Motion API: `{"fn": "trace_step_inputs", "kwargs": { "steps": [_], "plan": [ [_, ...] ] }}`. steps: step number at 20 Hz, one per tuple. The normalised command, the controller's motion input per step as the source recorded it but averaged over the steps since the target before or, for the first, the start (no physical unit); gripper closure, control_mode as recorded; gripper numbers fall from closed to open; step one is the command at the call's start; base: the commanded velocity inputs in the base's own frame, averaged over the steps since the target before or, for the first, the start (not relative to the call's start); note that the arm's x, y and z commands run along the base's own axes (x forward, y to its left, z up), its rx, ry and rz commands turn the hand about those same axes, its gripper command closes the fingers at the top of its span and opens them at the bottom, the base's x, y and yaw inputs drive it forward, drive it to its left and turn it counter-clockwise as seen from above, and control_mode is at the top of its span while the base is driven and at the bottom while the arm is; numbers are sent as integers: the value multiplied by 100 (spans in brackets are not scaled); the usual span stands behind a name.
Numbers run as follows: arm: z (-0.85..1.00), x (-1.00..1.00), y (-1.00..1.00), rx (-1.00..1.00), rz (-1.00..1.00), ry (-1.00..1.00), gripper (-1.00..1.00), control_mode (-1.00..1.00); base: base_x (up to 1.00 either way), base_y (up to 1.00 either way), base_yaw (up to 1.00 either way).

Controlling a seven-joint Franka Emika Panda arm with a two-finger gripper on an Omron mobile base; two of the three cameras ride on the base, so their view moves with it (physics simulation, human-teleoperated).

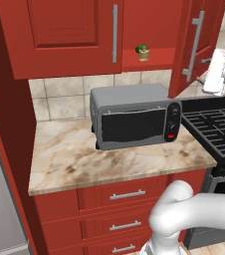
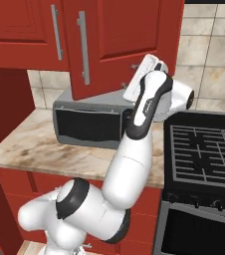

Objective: Pick the candle and candle from the dining table and place them in the open cabinet. Close the cabinet after placing the objects.

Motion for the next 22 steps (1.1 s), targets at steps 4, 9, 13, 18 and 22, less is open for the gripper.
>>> {"fn": "trace_step_inputs", "kwargs": {
  "steps": [4, 9, 13, 18, 22],
  "plan": [
    [0, 50, 20, -2, -38, -3, -100, -100, 0, 0, 0],
    [0, 56, 16, -1, -38, 0, -100, -100, 0, 0, 0],
    [-3, 65, 19, 0, -39, 0, -100, -100, 0, 0, 0],
    [-6, 68, 19, 0, -40, 0, -100, -100, 0, 0, 0],
    [-3, 61, 19, 0, -39, 0, -100, -100, 0, 0, 0]
  ]
}}
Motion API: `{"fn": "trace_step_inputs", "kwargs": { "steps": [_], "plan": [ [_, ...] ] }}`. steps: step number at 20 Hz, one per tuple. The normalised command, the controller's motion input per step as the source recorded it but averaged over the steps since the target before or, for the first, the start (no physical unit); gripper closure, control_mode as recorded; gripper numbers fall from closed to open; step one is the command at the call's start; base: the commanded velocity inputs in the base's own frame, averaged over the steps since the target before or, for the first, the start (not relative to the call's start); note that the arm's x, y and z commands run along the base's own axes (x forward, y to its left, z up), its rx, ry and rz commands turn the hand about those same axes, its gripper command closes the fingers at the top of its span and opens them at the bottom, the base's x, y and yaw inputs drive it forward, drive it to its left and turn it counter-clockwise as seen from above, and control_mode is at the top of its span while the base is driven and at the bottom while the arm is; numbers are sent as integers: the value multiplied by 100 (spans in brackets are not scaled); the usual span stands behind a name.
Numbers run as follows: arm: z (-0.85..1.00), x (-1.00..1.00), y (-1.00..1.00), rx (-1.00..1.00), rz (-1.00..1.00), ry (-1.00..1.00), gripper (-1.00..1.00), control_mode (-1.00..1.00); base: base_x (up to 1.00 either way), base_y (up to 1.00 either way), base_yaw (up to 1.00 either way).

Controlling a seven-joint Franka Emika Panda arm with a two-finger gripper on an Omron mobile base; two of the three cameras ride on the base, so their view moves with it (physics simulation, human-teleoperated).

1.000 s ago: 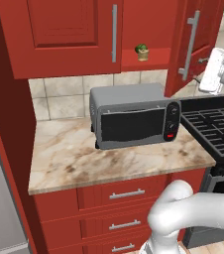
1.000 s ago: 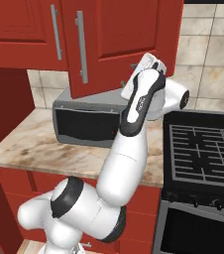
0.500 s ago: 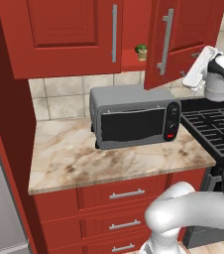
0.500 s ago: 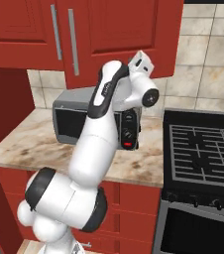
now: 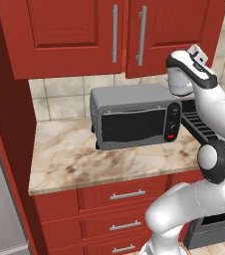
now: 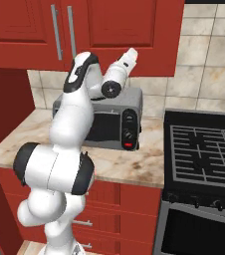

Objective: Pick the candle and candle from the dining table and place them in the open cabinet. Close the cabinet after placing the objects.

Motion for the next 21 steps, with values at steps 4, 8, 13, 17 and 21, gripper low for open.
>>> {"fn": "trace_step_inputs", "kwargs": {
  "steps": [4, 8, 13, 17, 21],
  "plan": [
    [-2, 61, 20, 0, -38, 0, -100, -100, 0, 0, 0],
    [-2, 64, 11, 0, -38, 0, -100, -100, 0, 0, 0],
    [-7, 75, 6, 0, -37, 0, -100, -100, 0, 0, 0],
    [-5, 81, 2, 0, -34, 1, -100, -100, 0, 0, 0],
    [8, 61, 3, 0, -29, 0, -100, -100, 0, 0, 0]
  ]
}}
